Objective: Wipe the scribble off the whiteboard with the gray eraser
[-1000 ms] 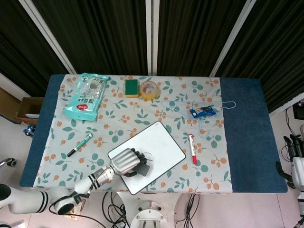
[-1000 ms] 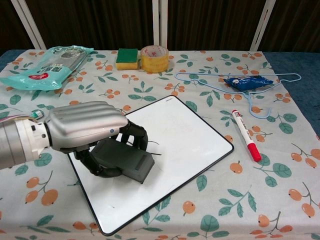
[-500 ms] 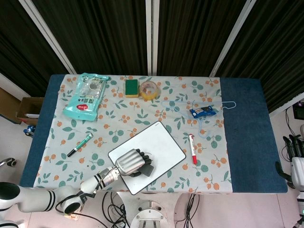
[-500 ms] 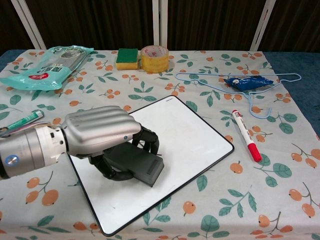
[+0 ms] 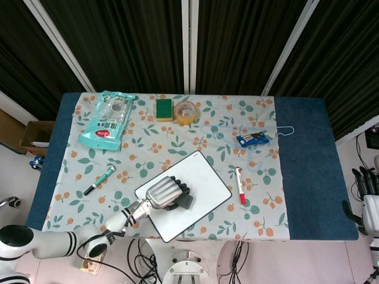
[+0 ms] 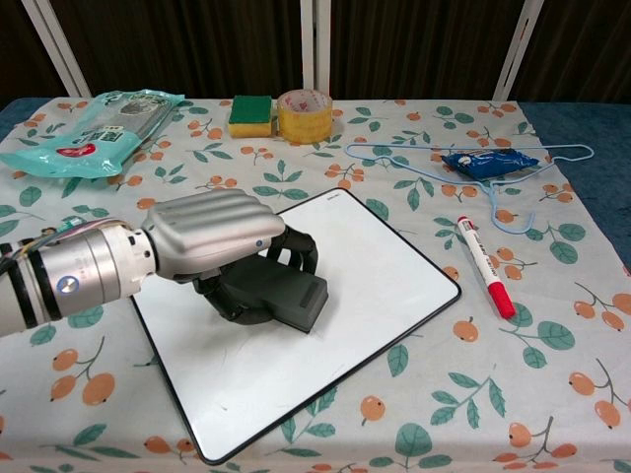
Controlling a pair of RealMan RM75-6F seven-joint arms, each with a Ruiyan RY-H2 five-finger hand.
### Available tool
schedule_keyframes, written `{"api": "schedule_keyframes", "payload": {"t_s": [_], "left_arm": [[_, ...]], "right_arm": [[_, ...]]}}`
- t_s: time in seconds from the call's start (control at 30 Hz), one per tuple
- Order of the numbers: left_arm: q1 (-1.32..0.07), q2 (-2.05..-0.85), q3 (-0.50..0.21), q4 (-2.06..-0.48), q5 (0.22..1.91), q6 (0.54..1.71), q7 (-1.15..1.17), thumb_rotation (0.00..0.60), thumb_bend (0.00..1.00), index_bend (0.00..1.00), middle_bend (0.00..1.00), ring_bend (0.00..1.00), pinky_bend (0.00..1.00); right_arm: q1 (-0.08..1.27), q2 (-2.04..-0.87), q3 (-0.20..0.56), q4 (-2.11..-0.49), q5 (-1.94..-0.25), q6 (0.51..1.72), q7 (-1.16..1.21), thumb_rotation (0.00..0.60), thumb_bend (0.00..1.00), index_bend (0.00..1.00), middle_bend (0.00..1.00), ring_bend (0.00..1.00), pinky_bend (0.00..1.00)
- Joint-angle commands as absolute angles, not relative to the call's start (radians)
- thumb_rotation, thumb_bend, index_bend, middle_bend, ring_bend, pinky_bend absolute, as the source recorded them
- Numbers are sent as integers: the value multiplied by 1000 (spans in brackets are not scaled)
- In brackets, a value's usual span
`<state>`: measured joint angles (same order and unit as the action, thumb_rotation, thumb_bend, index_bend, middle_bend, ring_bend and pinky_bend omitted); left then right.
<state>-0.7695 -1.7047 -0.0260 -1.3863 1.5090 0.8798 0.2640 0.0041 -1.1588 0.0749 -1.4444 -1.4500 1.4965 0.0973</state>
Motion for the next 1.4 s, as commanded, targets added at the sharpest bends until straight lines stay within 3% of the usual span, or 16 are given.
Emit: {"api": "schedule_keyframes", "payload": {"t_s": [0.03,0.73,1.1,1.4], "left_arm": [[-779,-1718,-40,-1355,1499,876,242,600,335,694,639,573,734],[-825,-1791,-94,-1198,1449,864,151,600,335,694,640,573,734],[-797,-1723,-24,-1359,1507,908,187,600,335,694,640,573,734],[-782,-1626,39,-1529,1506,870,208,600,334,696,642,575,736]], "right_arm": [[4,-1158,74,-1445,-1450,1496,96,600,267,0,0,0,0],[5,-1154,77,-1455,-1442,1491,79,600,272,0,0,0,0],[10,-1159,76,-1446,-1439,1479,87,600,272,0,0,0,0],[6,-1157,75,-1447,-1438,1482,88,600,271,0,0,0,0]]}}
